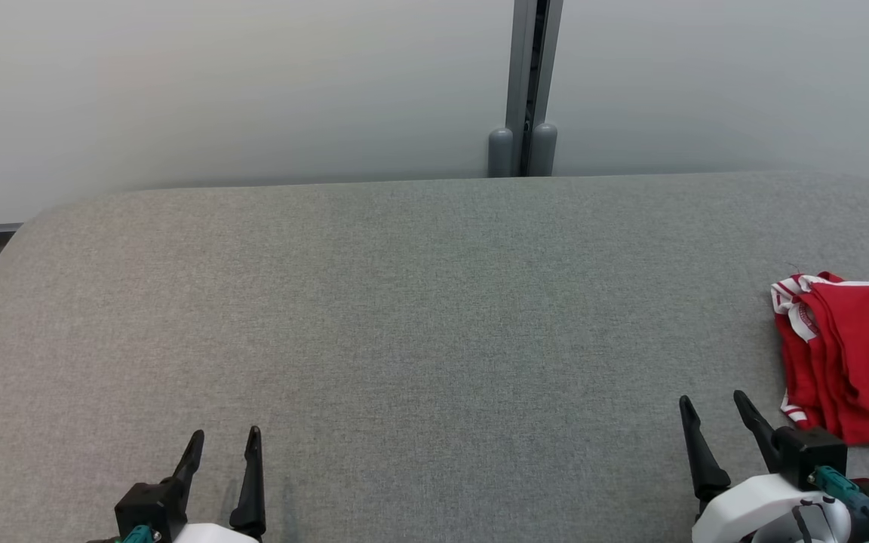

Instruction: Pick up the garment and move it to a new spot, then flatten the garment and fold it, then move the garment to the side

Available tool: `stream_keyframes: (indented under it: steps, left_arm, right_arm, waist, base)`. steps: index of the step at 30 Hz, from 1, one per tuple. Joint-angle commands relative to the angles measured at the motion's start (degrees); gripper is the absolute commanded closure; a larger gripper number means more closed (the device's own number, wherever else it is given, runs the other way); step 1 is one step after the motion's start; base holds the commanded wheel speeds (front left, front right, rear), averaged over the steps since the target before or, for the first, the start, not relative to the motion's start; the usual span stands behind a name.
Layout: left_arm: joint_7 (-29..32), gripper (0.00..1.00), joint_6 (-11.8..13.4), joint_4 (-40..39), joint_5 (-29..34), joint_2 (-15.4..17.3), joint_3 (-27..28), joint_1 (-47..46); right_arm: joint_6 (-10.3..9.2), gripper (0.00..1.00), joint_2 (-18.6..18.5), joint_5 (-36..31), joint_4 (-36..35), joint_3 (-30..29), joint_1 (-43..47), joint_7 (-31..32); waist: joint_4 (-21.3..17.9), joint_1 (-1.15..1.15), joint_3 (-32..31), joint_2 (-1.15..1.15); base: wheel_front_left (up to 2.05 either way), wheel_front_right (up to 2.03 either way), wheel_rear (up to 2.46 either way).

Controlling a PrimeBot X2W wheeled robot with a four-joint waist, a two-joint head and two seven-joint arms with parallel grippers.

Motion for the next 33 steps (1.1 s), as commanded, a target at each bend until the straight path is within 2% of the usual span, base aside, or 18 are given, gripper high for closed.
stream_keyframes:
  steps: [1, 15, 18, 19, 23, 33]
  left_arm:
    - [-0.05, 0.00, 0.00, -0.20, -0.23, 0.25, 0.27, -0.42]
    - [-0.05, 0.00, 0.37, -0.58, -0.42, 0.25, 0.04, -0.36]
    - [-0.05, 0.00, -0.36, 0.27, -1.72, 0.24, 0.16, -0.23]
    - [0.02, 1.00, -0.36, 0.28, -1.82, 0.01, 0.04, -0.02]
    - [0.16, 1.00, -0.33, 2.21, -2.10, -0.43, -0.05, 0.94]
    - [3.23, 1.00, -1.37, 0.84, -12.66, -0.34, 1.54, -0.31]
  right_arm:
    - [-0.02, 0.00, -0.33, 0.38, -0.08, 0.09, -0.64, -0.27]
    - [-0.02, 0.00, -0.32, 0.01, 0.15, -0.01, -1.04, -0.27]
    - [-0.02, 0.00, -0.32, 0.15, -0.60, 0.48, -1.03, -0.27]
    - [0.00, 1.00, 0.00, 0.02, -0.34, 0.61, -0.89, 0.00]
    - [0.00, 1.00, 0.68, 0.24, 1.47, 0.60, 0.80, 0.40]
    - [0.00, 1.00, 0.55, 11.94, -0.72, -0.86, 0.60, 3.55]
  waist:
    - [-0.05, 0.00, 0.06, 0.00]
    - [-0.40, 0.00, 0.31, 0.00]
    - [-0.65, 0.00, 0.35, 0.00]
    - [-0.65, 0.00, 0.36, 0.00]
    - [-0.67, 0.00, 0.36, 0.00]
    - [-0.69, 0.00, 0.30, 0.00]
  base:
    - [0.00, 0.00, 0.00]
    - [0.00, 0.00, 0.00]
    - [0.00, 0.00, 0.00]
    - [0.00, 0.00, 0.00]
    - [0.00, 0.00, 0.00]
    - [0.00, 0.00, 0.00]
